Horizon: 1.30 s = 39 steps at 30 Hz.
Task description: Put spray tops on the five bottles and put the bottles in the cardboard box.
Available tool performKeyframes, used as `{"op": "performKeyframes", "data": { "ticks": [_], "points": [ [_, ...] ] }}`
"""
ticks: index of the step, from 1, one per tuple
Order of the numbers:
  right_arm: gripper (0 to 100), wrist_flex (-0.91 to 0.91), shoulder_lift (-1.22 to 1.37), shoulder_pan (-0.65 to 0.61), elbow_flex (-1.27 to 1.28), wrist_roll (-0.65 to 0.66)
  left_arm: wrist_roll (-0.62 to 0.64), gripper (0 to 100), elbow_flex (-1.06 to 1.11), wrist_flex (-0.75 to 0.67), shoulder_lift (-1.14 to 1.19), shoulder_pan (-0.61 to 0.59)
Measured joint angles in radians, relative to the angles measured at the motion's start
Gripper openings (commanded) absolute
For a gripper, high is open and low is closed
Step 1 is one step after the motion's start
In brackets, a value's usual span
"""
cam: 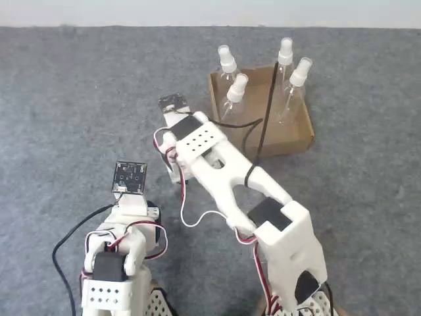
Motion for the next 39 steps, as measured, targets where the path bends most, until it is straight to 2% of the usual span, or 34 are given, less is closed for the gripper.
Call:
{"op": "performKeyframes", "data": {
  "ticks": [10, 16, 20, 26, 30, 34, 39],
  "points": [
    [27.6, 0.242, -0.256, 0.032, -0.011, 0.118, 0.000, 1, 0.000, 0.000, 0.000, 0.000],
    [27.7, 0.331, -0.408, 0.175, 0.006, 0.181, 0.000, 1, 0.000, 0.000, 0.000, 0.000],
    [27.7, 0.327, -0.512, 0.219, 0.161, 0.207, 0.000, 1, 0.000, 0.000, 0.000, 0.000],
    [27.7, 0.104, -0.683, 0.226, 0.548, 0.210, 0.000, 1, 0.000, 0.000, 0.000, 0.000],
    [27.7, -0.092, -0.701, 0.227, 0.802, 0.210, 0.000, 1, 0.000, 0.000, 0.000, 0.000],
    [27.5, -0.196, -0.704, 0.226, 0.921, 0.199, 0.000, 1, 0.000, 0.000, 0.000, 0.000],
    [27.2, -0.256, -0.704, 0.226, 1.014, 0.097, 0.000, 1, 0.000, 0.000, 0.000, 0.000]
  ]
}}
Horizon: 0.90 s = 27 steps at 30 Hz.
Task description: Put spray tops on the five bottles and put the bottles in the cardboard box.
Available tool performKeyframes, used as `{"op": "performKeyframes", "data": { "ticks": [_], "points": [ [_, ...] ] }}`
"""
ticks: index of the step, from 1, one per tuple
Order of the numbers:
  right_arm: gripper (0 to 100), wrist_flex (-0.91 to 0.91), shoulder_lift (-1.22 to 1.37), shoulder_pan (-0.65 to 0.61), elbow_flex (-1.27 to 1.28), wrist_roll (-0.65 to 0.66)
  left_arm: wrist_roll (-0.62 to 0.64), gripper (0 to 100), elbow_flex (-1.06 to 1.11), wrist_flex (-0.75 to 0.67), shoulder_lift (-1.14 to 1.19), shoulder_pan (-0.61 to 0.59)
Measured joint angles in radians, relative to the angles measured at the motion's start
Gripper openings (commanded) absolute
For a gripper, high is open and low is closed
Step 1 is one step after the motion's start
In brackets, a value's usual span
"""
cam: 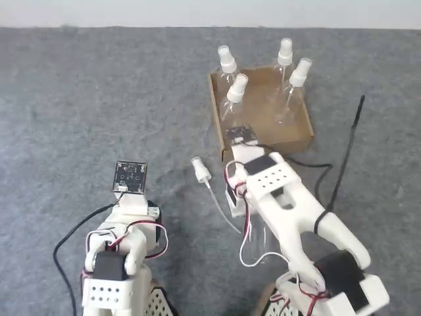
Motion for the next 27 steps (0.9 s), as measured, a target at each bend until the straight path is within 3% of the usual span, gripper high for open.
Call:
{"op": "performKeyframes", "data": {
  "ticks": [9, 13, 19, 27],
  "points": [
    [0.2, -0.032, 0.000, 0.005, 0.083, 0.011, 0.000, 1, 0.000, 0.000, 0.000, 0.000],
    [1.7, -0.032, -0.012, 0.087, 0.083, 0.210, 0.000, 1, 0.000, 0.000, 0.000, 0.000],
    [1.7, 0.015, -0.032, 0.377, 0.028, 0.644, 0.000, 1, 0.000, 0.000, 0.000, 0.000],
    [1.7, 0.106, -0.221, 0.740, -0.117, 0.905, -0.005, 2, 0.000, -0.069, 0.000, -0.008]
  ]
}}
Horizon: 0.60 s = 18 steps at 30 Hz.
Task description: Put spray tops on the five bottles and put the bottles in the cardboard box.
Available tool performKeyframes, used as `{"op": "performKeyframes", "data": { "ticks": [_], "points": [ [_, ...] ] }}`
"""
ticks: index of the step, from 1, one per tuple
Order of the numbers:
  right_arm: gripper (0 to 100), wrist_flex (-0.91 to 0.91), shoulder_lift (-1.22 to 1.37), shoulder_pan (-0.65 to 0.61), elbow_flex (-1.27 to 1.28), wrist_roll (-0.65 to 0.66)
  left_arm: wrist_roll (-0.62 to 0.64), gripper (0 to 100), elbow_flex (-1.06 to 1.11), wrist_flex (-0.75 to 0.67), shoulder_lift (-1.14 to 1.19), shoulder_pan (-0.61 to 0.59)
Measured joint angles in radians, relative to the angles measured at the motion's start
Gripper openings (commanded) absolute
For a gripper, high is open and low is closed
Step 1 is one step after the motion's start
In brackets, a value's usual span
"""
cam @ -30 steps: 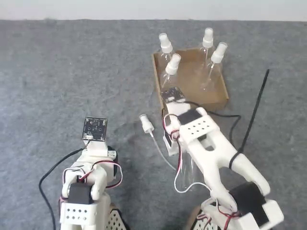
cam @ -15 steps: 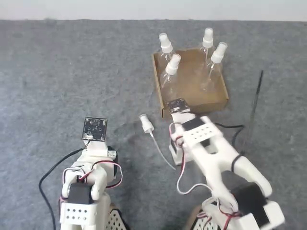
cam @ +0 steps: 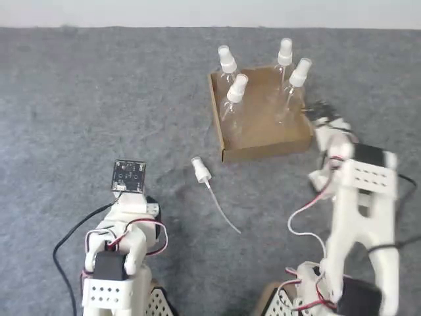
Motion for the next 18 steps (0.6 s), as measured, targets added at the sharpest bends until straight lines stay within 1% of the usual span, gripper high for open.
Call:
{"op": "performKeyframes", "data": {
  "ticks": [2, 3, 5, 7, 10, 13, 16, 18],
  "points": [
    [1.7, 0.002, -0.012, 0.078, -0.002, 0.078, -0.091, 2, 0.000, -0.055, 0.000, -0.025],
    [1.7, 0.002, -0.012, 0.120, -0.002, 0.110, -0.164, 2, -0.003, -0.072, 0.000, -0.049],
    [1.7, -0.011, -0.009, 0.203, -0.002, 0.172, -0.356, 2, -0.028, -0.114, 0.000, -0.101],
    [1.7, -0.046, 0.018, 0.276, -0.002, 0.226, -0.482, 2, -0.075, -0.158, 0.000, -0.118],
    [1.7, -0.123, 0.107, 0.353, -0.002, 0.262, -0.476, 2, -0.187, -0.176, 0.000, -0.132],
    [1.7, -0.183, 0.201, 0.371, -0.002, 0.275, -0.476, 2, -0.333, -0.175, 0.029, -0.124],
    [1.8, -0.221, 0.255, 0.373, -0.002, 0.276, -0.465, 2, -0.496, -0.147, 0.186, -0.123],
    [2.0, -0.249, 0.269, 0.373, -0.002, 0.278, -0.428, 2, -0.620, -0.112, 0.333, -0.091]
  ]
}}
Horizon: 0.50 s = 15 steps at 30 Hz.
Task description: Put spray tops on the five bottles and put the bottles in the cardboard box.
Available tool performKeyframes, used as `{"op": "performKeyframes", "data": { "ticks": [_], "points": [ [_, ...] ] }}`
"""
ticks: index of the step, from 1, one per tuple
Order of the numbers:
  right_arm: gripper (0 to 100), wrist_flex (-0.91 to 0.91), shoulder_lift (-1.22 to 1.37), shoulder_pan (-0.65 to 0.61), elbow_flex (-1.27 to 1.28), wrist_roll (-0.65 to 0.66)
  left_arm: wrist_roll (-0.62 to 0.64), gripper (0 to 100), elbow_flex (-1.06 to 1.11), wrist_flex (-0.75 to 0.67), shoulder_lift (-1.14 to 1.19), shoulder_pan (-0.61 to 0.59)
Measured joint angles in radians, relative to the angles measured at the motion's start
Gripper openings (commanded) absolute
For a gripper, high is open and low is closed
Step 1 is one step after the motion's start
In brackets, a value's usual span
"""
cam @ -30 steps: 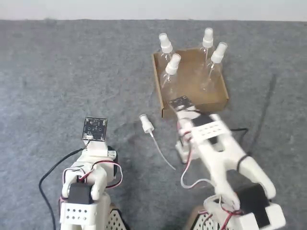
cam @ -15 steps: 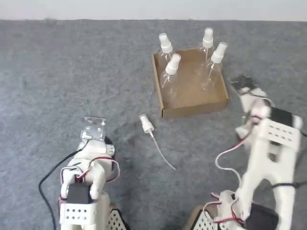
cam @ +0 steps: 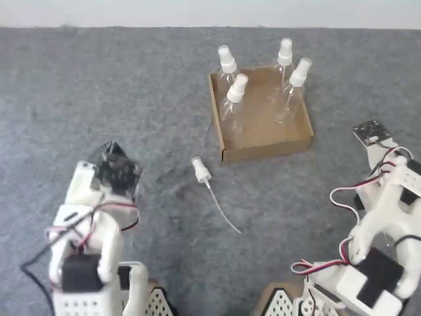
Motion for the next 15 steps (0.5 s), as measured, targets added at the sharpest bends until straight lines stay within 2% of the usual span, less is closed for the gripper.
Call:
{"op": "performKeyframes", "data": {
  "ticks": [4, 7, 10, 15],
  "points": [
    [2.0, -0.023, 0.008, 0.000, 0.000, 0.054, 0.146, 2, -0.245, 0.091, 0.370, 0.106],
    [2.0, -0.023, 0.009, 0.000, 0.000, 0.127, 0.282, 9, -0.387, 0.103, 0.651, 0.190],
    [2.0, -0.015, 0.009, 0.000, 0.000, 0.149, 0.394, 18, -0.453, 0.069, 0.891, 0.233],
    [2.0, -0.006, 0.009, 0.000, 0.000, 0.149, 0.582, 21, -0.463, -0.040, 1.183, 0.249]
  ]
}}
